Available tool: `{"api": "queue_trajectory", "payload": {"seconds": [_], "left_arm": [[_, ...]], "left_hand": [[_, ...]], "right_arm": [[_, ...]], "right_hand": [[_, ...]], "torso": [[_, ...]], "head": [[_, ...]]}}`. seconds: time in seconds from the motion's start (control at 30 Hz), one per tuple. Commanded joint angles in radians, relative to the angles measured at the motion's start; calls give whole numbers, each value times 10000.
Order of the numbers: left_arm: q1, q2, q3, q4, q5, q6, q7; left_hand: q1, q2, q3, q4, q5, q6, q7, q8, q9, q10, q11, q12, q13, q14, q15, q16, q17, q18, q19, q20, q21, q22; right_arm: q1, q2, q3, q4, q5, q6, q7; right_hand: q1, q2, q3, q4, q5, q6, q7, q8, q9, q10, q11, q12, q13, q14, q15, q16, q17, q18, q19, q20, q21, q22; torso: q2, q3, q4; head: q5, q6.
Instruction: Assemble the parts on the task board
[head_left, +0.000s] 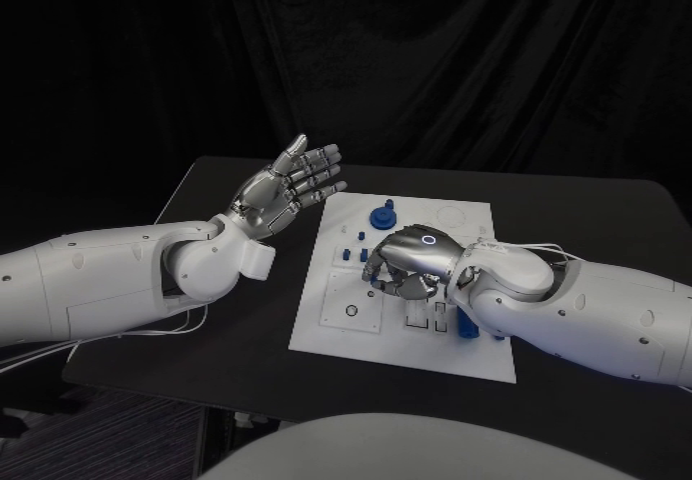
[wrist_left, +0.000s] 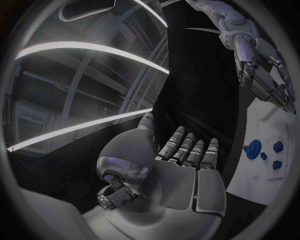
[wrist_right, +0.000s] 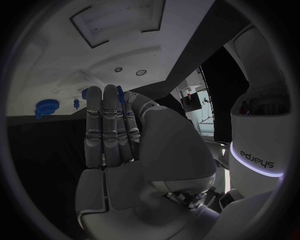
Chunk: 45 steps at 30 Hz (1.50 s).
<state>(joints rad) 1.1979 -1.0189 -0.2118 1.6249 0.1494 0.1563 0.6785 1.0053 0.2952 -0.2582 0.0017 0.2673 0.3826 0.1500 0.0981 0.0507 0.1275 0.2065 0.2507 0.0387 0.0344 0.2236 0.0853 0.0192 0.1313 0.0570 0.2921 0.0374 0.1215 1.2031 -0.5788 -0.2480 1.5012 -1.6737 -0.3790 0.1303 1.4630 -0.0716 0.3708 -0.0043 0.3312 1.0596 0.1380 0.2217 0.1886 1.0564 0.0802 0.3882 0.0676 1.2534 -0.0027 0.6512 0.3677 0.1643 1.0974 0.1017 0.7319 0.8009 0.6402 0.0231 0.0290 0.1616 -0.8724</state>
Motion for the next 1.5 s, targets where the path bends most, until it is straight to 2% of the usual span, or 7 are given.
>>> {"api": "queue_trajectory", "payload": {"seconds": [0.03, 0.2, 0.4, 0.63, 0.9, 1.5], "left_arm": [[-3, 55, 7, -20, -13, 116, 371], [-7, 95, 7, -64, -13, 122, 337], [-11, 112, 7, -102, -13, 112, 301], [-14, 152, 7, -135, -13, 133, 274], [-20, 180, 7, -191, -13, 147, 251], [-31, 235, 7, -265, -13, 181, 201]], "left_hand": [[113, -2, 93, 27, 37, 59, 837, 46, 10, 7, 75, 56, 14, -12, 74, 46, 9, 26, 43, 26, 46, 20], [115, -4, 124, 62, 37, 57, 841, 52, 9, 9, 82, 65, 15, -4, 80, 69, 13, 15, 48, 25, 50, 22], [112, -5, 153, 102, 37, 63, 844, 60, 9, 8, 84, 72, 16, 0, 89, 83, 15, 4, 51, 25, 52, 22], [111, -4, 175, 131, 38, 61, 848, 64, 9, 6, 86, 73, 16, 9, 94, 105, 20, -4, 55, 24, 55, 25], [109, -5, 182, 142, 39, 62, 848, 66, 9, 3, 85, 72, 15, 11, 97, 111, 21, -7, 57, 24, 57, 28], [106, -8, 211, 187, 36, 75, 845, 77, 10, -6, 77, 71, 15, 17, 106, 128, 23, -20, 58, 23, 58, 25]], "right_arm": [[-125, 70, 10, -77, -109, -421, 37], [-268, 173, 12, -205, 205, -552, 48], [-376, 227, 13, -316, 363, -641, 24], [-440, 260, 13, -395, 399, -629, -8], [-492, 271, 12, -497, 407, -428, -99], [-607, 329, 12, -668, 408, 15, -242]], "right_hand": [[-116, -4, -74, 9, -45, 73, -14, 51, 31, 124, -38, -63, 10, 65, 6, 53, 15, 197, 67, -20, 12, 14], [-133, -8, -83, 16, -58, 84, -21, 56, 53, 154, -44, -86, 11, 71, 3, 51, 19, 195, 75, -23, 9, 19], [-132, -6, -83, 15, -62, 87, -26, 57, 62, 170, -50, -96, 11, 77, 0, 52, 22, 196, 79, -25, 8, 22], [-130, -6, -82, 13, -63, 90, -29, 58, 70, 183, -53, -103, 12, 80, -3, 52, 24, 196, 82, -27, 7, 24], [-122, -7, -79, 5, -61, 94, -33, 60, 81, 198, -58, -114, 12, 84, -8, 52, 27, 197, 86, -31, 7, 28], [-115, -4, -73, -1, -56, 85, -32, 54, 95, 206, -58, -143, 10, 85, -11, 48, 30, 197, 92, -36, 5, 33]], "torso": [[1, 2, -21], [-8, 14, -49], [-6, 7, -7], [-23, 13, -17], [-7, -4, -14], [1, -2, -13]], "head": [[37, -3], [106, -3], [70, -3], [105, -3], [108, -3], [146, -3]]}}
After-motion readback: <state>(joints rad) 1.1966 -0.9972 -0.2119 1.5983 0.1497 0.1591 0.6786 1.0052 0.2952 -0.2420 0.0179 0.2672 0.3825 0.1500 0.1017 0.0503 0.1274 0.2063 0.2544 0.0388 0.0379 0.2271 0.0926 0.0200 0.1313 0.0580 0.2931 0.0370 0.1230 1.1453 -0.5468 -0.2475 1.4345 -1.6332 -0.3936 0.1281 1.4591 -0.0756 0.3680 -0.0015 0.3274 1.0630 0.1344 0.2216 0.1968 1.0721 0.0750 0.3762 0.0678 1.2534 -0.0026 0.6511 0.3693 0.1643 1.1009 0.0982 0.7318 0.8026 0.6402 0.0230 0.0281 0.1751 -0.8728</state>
